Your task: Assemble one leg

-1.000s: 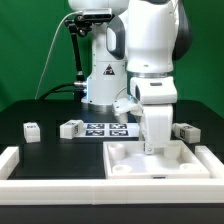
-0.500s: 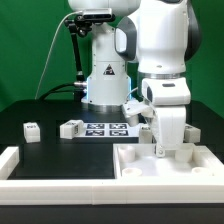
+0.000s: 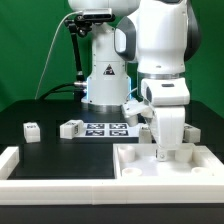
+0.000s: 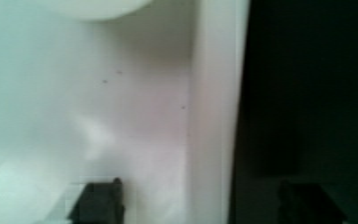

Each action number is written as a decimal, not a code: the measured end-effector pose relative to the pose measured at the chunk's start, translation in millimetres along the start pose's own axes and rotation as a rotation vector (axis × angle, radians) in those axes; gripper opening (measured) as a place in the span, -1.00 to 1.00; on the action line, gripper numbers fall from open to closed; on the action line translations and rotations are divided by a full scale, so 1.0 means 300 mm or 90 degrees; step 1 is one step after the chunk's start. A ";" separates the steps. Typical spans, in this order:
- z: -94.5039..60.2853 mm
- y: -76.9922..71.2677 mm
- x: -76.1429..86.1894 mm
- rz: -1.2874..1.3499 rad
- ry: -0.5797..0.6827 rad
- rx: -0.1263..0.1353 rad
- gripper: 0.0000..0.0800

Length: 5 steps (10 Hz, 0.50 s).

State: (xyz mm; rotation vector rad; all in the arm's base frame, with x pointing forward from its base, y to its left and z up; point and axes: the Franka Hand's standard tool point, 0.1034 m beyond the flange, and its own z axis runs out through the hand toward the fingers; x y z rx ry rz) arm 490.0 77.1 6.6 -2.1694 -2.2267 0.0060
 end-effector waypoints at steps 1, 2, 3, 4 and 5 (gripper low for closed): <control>0.000 0.000 0.000 0.000 0.000 0.000 0.46; 0.000 -0.001 0.000 0.000 0.000 0.000 0.58; 0.000 -0.001 -0.001 0.000 0.000 0.000 0.62; 0.000 -0.001 -0.001 0.000 0.000 0.000 0.62; 0.000 -0.001 -0.001 0.000 0.000 0.000 0.62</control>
Offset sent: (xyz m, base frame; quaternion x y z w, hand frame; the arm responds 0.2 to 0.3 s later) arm 0.0000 0.0000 0.0000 0.0000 0.0000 0.0000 1.0000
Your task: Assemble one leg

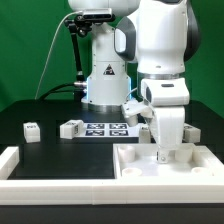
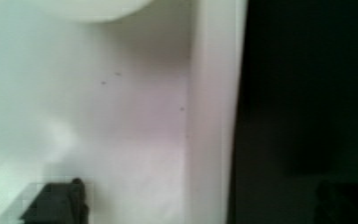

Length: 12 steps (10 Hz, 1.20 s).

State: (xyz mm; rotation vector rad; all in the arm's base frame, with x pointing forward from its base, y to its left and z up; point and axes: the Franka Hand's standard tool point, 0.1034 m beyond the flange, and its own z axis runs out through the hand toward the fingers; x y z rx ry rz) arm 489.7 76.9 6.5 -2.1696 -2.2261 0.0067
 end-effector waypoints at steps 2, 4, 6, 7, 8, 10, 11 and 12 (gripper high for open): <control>-0.032 -0.003 0.011 0.022 -0.003 -0.007 0.62; -0.103 -0.037 0.042 0.055 -0.008 -0.021 0.62; -0.151 -0.080 0.090 0.103 -0.010 -0.030 0.62; -0.166 -0.094 0.118 0.131 -0.010 -0.033 0.62; -0.165 -0.095 0.118 0.136 -0.009 -0.033 0.62; -0.162 -0.095 0.118 0.213 -0.006 -0.031 0.62; -0.161 -0.096 0.121 0.298 -0.003 -0.031 0.62; -0.159 -0.100 0.123 0.397 0.003 -0.028 0.62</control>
Offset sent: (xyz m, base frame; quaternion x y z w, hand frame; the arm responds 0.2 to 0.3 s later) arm -0.0234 0.0114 0.0431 -0.0352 -0.0324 0.0461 0.9978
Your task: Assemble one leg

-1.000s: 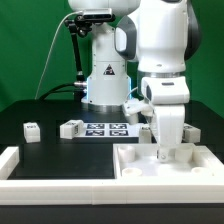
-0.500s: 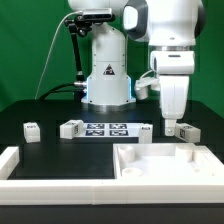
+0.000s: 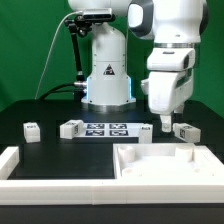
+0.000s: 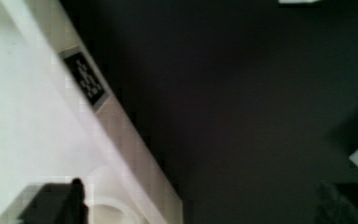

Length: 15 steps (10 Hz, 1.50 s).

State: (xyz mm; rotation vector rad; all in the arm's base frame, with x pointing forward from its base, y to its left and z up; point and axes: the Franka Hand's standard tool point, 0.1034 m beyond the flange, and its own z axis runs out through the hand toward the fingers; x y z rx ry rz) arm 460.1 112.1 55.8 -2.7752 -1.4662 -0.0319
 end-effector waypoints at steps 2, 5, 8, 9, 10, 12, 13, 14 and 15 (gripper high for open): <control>0.020 -0.065 -0.018 0.194 -0.003 0.013 0.62; 0.048 -0.196 0.001 0.322 -0.007 0.022 0.62; 0.051 -0.232 0.005 0.306 -0.044 0.034 0.62; 0.050 -0.231 0.006 0.306 -0.052 0.037 0.62; 0.047 -0.250 -0.022 0.309 -0.134 0.059 0.62; 0.036 -0.258 -0.024 0.324 -0.287 0.092 0.62; 0.044 -0.278 -0.035 0.314 -0.348 0.107 0.62; 0.048 -0.297 -0.051 0.305 -0.428 0.131 0.62; 0.053 -0.310 -0.047 0.300 -0.498 0.150 0.62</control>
Offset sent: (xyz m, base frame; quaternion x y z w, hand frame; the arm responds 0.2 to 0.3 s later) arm -0.0414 0.0291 -0.0064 -0.0118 0.0041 0.2598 0.9656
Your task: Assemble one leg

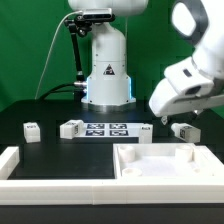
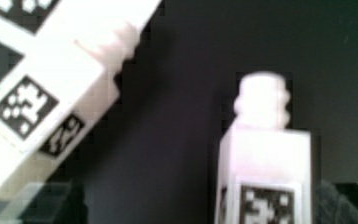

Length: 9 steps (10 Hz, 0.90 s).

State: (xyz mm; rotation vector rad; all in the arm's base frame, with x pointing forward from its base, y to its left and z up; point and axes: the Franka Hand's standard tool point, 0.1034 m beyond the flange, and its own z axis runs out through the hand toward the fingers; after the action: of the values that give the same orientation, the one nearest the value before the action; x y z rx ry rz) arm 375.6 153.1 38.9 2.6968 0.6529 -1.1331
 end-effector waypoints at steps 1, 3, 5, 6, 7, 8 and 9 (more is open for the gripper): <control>0.010 -0.017 0.002 -0.003 -0.060 -0.002 0.62; 0.025 -0.032 0.044 -0.008 -0.109 0.001 0.62; 0.045 -0.047 0.044 -0.004 -0.114 -0.001 0.62; 0.056 -0.055 0.054 -0.005 -0.112 -0.002 0.62; 0.061 -0.055 0.063 -0.005 -0.107 -0.002 0.62; 0.064 -0.053 0.070 -0.004 -0.103 -0.001 0.62; 0.070 -0.053 0.075 -0.004 -0.098 -0.001 0.62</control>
Offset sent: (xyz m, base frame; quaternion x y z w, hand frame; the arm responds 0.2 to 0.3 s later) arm -0.0067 0.0074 -0.0078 0.0153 -0.0021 0.0225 0.9996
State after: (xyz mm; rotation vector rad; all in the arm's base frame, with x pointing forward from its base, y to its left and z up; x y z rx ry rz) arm 368.9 168.7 8.7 2.5745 0.6387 -1.3251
